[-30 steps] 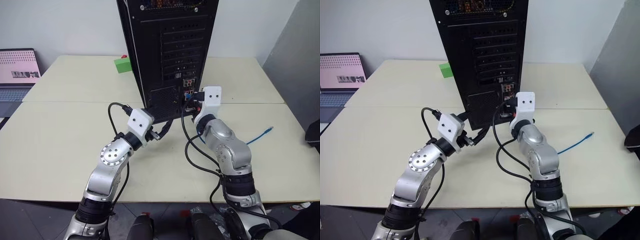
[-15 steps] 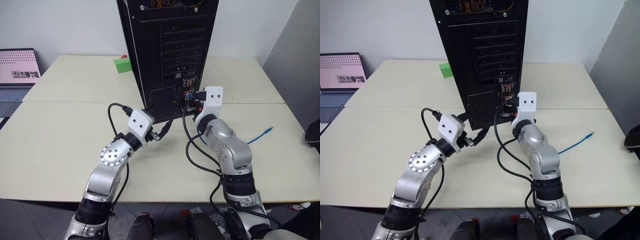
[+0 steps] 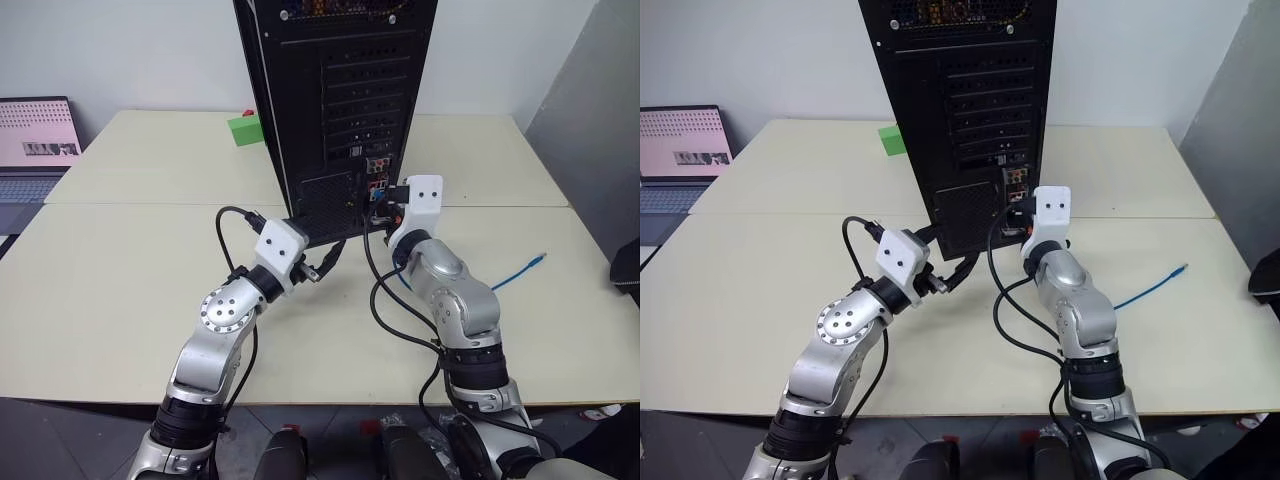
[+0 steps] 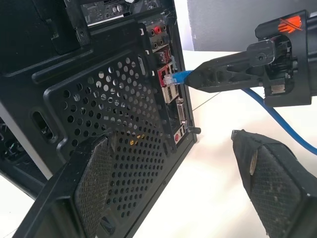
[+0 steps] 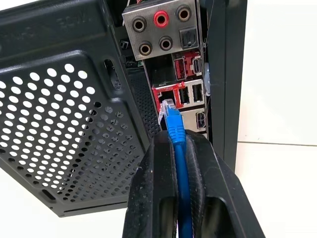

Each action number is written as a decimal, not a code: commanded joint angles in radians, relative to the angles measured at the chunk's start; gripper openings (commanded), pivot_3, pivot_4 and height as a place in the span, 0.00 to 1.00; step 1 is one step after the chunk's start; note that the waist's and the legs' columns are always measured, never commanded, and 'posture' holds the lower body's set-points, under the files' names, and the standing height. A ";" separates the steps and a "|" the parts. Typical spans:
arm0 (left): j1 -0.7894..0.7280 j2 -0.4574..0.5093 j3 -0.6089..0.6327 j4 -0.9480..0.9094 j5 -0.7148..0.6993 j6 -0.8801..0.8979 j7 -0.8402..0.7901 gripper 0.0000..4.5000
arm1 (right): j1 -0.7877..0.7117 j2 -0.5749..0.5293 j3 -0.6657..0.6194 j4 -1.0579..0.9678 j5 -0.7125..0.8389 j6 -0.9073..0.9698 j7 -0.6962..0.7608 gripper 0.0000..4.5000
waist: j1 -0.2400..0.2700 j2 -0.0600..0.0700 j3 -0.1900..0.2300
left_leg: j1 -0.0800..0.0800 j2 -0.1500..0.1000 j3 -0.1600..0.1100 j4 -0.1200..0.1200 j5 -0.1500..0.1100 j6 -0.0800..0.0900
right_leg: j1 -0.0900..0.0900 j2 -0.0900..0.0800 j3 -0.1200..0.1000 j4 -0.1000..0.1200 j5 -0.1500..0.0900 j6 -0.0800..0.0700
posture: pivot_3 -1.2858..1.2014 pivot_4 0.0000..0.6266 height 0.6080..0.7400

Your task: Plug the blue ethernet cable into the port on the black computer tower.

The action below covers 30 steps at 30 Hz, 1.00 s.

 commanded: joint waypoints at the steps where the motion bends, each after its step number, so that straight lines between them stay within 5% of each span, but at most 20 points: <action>1: 0.000 0.002 0.010 -0.040 0.002 -0.020 -0.001 0.88 | -0.035 0.005 -0.001 -0.011 -0.011 -0.039 0.003 0.00 | 0.000 0.000 0.000 | 0.000 0.000 0.000 0.000 0.000 0.000 | 0.000 0.000 0.000 0.000 0.000 0.000 | 0.52 0.24 1.00; 30: 0.004 -0.004 0.013 -0.057 -0.006 -0.018 0.003 0.88 | -0.092 0.086 0.046 0.136 -0.101 -0.154 -0.019 0.00 | -0.021 0.000 0.000 | 0.000 0.000 0.000 0.000 0.000 0.000 | 0.000 0.000 0.000 0.000 0.000 0.000 | 0.52 0.24 1.00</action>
